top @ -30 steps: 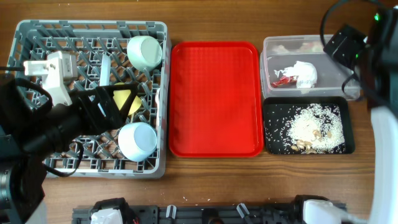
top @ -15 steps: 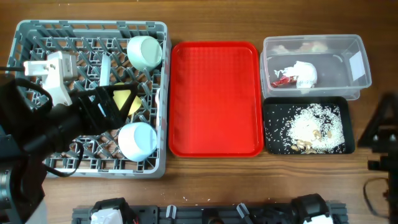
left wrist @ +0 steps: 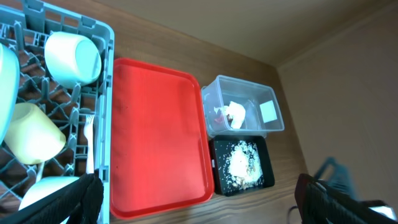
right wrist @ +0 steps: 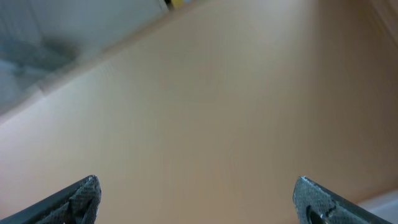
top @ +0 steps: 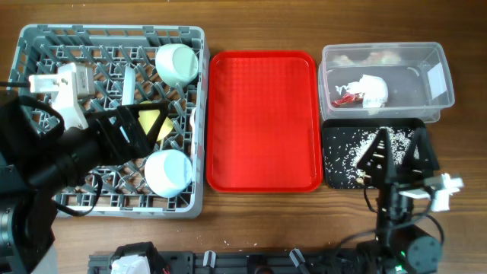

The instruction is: Sort waste into correct bins and load items into the dishwasher rack

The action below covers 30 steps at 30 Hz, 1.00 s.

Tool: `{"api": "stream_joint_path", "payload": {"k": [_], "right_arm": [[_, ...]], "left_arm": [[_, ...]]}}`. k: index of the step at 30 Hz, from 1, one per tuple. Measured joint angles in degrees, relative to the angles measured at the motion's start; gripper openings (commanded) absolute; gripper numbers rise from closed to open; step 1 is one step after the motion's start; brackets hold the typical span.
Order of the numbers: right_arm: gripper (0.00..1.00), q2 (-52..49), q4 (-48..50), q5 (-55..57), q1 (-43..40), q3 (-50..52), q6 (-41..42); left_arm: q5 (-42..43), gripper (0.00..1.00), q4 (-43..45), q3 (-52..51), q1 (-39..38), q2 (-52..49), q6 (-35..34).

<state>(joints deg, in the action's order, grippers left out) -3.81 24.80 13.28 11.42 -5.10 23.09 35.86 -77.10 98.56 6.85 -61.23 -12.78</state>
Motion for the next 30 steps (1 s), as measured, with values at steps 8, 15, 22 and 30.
{"api": "stream_joint_path", "payload": {"k": [8, 15, 22, 30], "right_arm": [[1.0, 2.95, -19.61, -1.66, -6.36, 4.66, 3.82], [1.0, 2.97, -23.87, -3.63, -6.71, 4.76, -5.11], [1.0, 2.97, -23.96, -4.94, -6.71, 4.76, -19.23], [1.0, 2.97, -23.96, -5.38, -6.71, 4.76, -23.45]], "left_arm": [[-0.02, 1.0, -0.07, 0.0, 0.0, 0.0, 0.0], [-0.02, 1.0, -0.04, 0.0, 0.0, 0.0, 0.0], [-0.02, 1.0, -0.04, 0.0, 0.0, 0.0, 0.0], [-0.02, 1.0, -0.04, 0.0, 0.0, 0.0, 0.0]]}}
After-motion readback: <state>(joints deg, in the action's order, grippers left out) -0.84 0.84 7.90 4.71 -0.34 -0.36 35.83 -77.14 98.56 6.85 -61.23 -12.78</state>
